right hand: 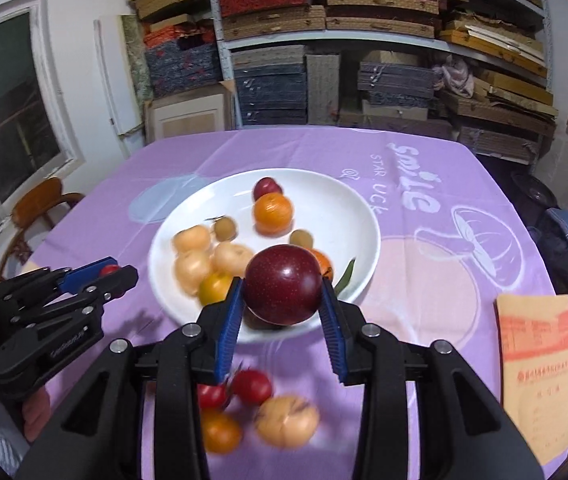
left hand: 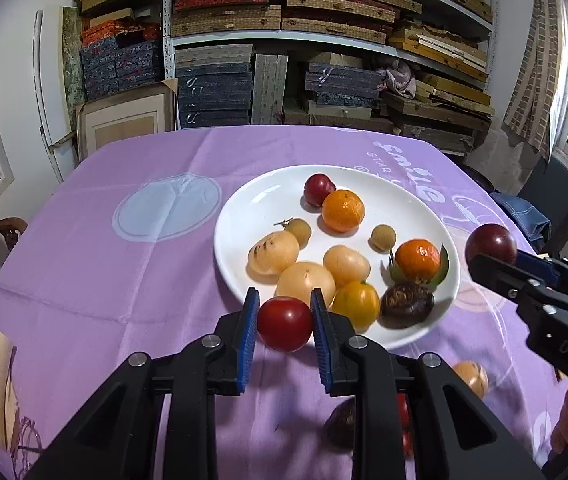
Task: Organize fruits
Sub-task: 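Carry both fruits into the white plate and open both tools, then move both open tools back over the remaining fruits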
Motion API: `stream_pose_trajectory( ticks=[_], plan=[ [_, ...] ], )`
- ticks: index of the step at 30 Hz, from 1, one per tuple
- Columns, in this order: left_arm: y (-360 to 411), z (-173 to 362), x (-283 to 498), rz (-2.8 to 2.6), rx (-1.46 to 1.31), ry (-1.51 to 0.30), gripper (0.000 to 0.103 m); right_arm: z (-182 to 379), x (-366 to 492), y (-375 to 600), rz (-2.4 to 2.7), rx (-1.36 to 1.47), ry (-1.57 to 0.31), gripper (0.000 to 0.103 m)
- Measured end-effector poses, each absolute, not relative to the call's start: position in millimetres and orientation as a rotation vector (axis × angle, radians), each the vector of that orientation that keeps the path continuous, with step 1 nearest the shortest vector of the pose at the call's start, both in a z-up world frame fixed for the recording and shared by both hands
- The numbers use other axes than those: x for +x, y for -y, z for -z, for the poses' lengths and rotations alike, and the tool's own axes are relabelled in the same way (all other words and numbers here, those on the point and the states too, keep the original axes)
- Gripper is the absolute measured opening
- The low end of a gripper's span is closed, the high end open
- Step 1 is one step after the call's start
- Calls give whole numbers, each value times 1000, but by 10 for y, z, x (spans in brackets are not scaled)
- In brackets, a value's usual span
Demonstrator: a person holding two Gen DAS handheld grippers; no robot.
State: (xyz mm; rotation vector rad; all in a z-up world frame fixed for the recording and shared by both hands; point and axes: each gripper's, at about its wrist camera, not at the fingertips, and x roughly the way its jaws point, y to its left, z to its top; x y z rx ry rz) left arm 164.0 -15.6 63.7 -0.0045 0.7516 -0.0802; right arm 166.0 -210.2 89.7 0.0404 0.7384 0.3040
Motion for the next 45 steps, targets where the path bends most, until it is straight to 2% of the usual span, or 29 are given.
stream_pose_trajectory(
  ticks=[11, 14, 17, 19, 20, 22, 23, 24, 29, 34, 41, 45],
  plan=[
    [97, -445, 2432, 20, -28, -811, 28, -617, 2496, 1858, -299, 2, -803, 38],
    [81, -425, 2470, 15, -20, -805, 41, -608, 2548, 1825, -282, -30, -785, 45],
    [69, -443, 2452, 6, -16, -794, 58, -642, 2514, 1874, -278, -23, -767, 45],
    [27, -486, 2406, 3, -30, -791, 64, -706, 2419, 1963, -277, 1, -745, 45],
    [-5, -517, 2368, 2, -39, -790, 67, -745, 2354, 2011, -277, 10, -732, 48],
    [-82, -587, 2236, -4, -51, -779, 70, -836, 2164, 2121, -269, 17, -695, 59],
    [-115, -616, 2161, -7, -54, -774, 73, -879, 2038, 2184, -264, 26, -670, 71],
    [-144, -640, 2072, -10, -56, -769, 76, -918, 1897, 2259, -258, 38, -638, 77],
    [-182, -570, 1520, 17, -53, -790, 79, -921, 1252, 2525, -222, 70, -566, 80],
    [-49, -368, 1132, 41, -25, -814, 79, -727, 800, 2715, -198, 111, -550, 89],
    [240, -281, 1035, 70, 56, -793, 79, -576, 695, 2891, -186, 159, -586, 90],
    [306, -234, 1066, 64, 78, -774, 83, -561, 737, 2942, -194, 190, -608, 90]
  ],
)
